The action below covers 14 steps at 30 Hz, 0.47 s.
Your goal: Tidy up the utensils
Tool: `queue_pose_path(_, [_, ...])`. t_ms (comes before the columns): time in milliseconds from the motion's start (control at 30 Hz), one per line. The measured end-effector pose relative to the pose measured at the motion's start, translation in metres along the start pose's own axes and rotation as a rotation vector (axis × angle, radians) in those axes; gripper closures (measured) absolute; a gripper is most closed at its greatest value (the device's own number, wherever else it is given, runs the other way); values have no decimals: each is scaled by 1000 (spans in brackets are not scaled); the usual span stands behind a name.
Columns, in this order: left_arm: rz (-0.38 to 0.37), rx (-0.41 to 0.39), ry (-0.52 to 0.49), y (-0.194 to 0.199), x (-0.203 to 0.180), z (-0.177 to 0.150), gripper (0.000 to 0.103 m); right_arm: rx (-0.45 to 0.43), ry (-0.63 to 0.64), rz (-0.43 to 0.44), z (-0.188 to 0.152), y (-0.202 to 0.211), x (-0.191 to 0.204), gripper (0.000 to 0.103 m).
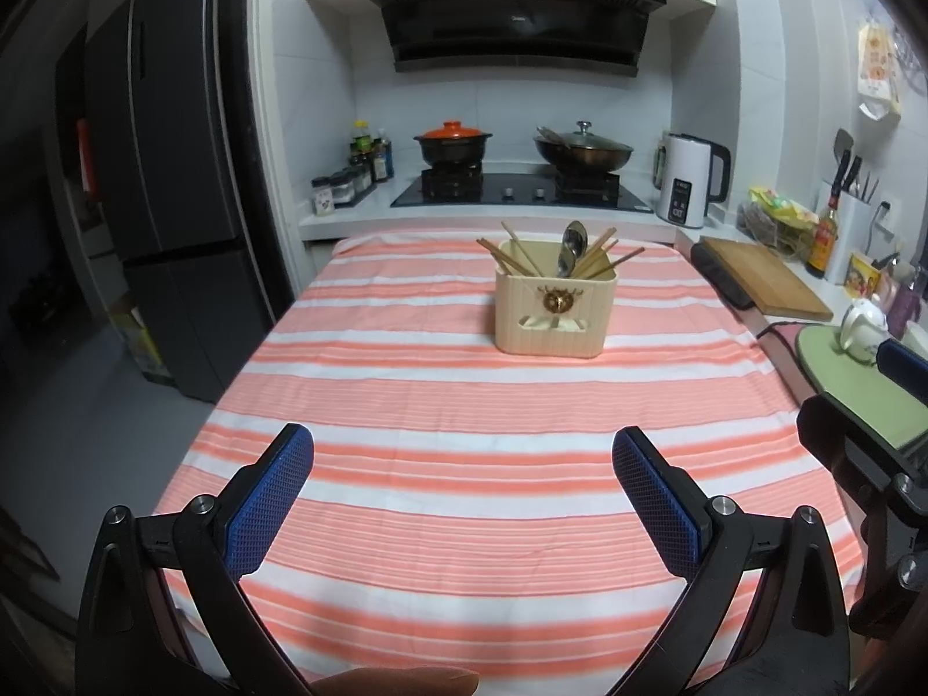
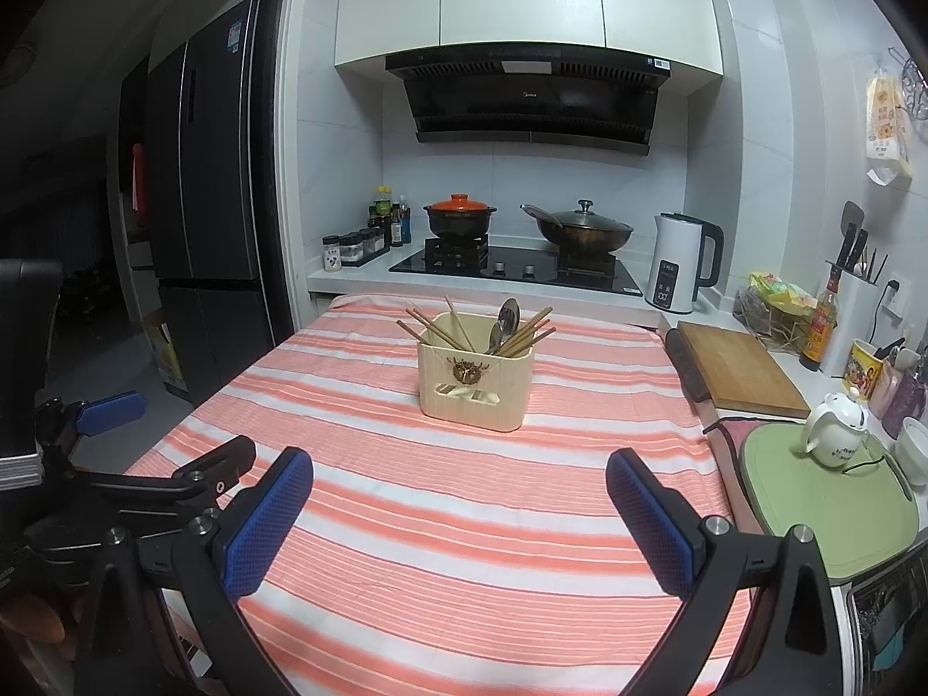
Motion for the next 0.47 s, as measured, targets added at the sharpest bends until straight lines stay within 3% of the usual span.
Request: queue_pose_path(467, [6,-28,31,4,5,2,0,3,-1,-7,-3,-1,-5,0])
Point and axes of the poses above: each gripper's, at about its wrist camera, not at the fingertips, and y roughly against the way its jaws point, x to its left, z to its top, the point moved 7 cm from there along -y, roughly the way its jaws point, and after that the axes turned 13 degrees about -x, right-handed, at the moved point
